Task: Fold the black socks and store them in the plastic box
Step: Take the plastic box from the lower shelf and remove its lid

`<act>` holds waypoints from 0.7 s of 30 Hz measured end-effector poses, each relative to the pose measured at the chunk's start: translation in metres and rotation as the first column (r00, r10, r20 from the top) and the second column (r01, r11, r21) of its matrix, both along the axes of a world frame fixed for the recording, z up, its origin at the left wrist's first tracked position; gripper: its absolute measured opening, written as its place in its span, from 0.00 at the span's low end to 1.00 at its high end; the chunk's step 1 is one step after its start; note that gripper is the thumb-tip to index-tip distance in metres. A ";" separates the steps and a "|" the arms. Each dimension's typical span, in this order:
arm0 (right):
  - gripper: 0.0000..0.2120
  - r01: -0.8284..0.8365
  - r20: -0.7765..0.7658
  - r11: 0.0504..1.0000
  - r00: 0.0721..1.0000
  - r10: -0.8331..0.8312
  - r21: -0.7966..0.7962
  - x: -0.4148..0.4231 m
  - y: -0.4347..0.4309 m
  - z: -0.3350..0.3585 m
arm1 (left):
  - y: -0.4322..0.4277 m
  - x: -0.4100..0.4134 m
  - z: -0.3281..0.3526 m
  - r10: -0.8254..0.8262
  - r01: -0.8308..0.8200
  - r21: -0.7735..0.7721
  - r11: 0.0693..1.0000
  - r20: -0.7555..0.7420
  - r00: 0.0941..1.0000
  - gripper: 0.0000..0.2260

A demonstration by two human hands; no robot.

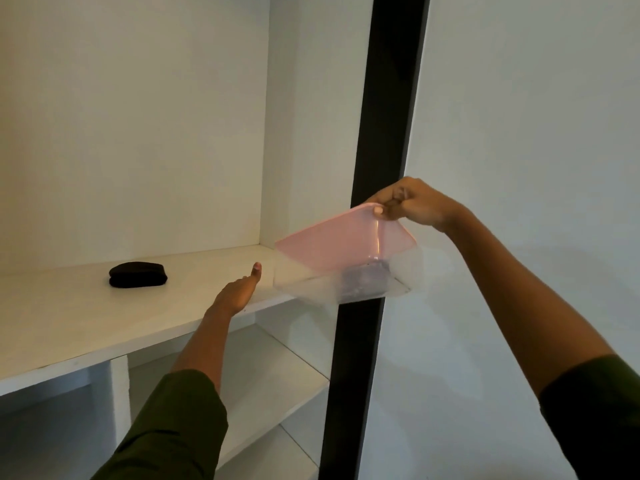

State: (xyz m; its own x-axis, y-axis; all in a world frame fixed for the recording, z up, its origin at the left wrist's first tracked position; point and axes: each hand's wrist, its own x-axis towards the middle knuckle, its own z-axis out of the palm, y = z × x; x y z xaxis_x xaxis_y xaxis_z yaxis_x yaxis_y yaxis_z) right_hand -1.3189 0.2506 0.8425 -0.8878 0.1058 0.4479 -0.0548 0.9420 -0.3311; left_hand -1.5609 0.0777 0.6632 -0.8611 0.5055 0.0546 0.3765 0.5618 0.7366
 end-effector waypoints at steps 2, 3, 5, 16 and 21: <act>0.12 -0.011 -0.060 1.000 0.998 0.012 0.014 -0.013 0.001 0.007 | 0.001 -0.003 0.004 0.047 -0.059 0.141 0.988 0.090 0.995 0.35; 0.12 -0.013 -0.084 0.999 0.996 0.016 0.033 -0.023 0.003 0.008 | 0.001 -0.006 0.007 0.073 -0.101 0.214 0.972 0.133 0.988 0.35; 0.13 -0.004 -0.130 0.997 0.991 0.015 0.082 -0.048 0.006 0.003 | 0.002 -0.013 0.009 0.104 -0.168 0.324 0.931 0.206 0.973 0.33; 0.13 -0.152 -0.169 0.986 0.972 0.161 0.065 -0.215 0.017 -0.085 | -0.010 -0.050 -0.001 -0.091 -0.160 0.585 0.795 0.376 0.922 0.32; 0.15 -0.290 -0.127 0.947 0.953 0.273 -0.140 -0.252 0.040 -0.109 | -0.007 -0.066 -0.006 0.018 -0.218 0.621 0.753 0.312 0.950 0.29</act>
State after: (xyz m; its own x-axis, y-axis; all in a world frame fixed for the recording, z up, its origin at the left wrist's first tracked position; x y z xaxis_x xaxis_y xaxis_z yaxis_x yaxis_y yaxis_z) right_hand -1.5710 0.2902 0.7335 -0.8404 -0.0664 0.5378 -0.3527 0.8205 -0.4498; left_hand -1.6269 0.0710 0.6577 -0.9404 0.3295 0.0843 0.0703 -0.0544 0.9960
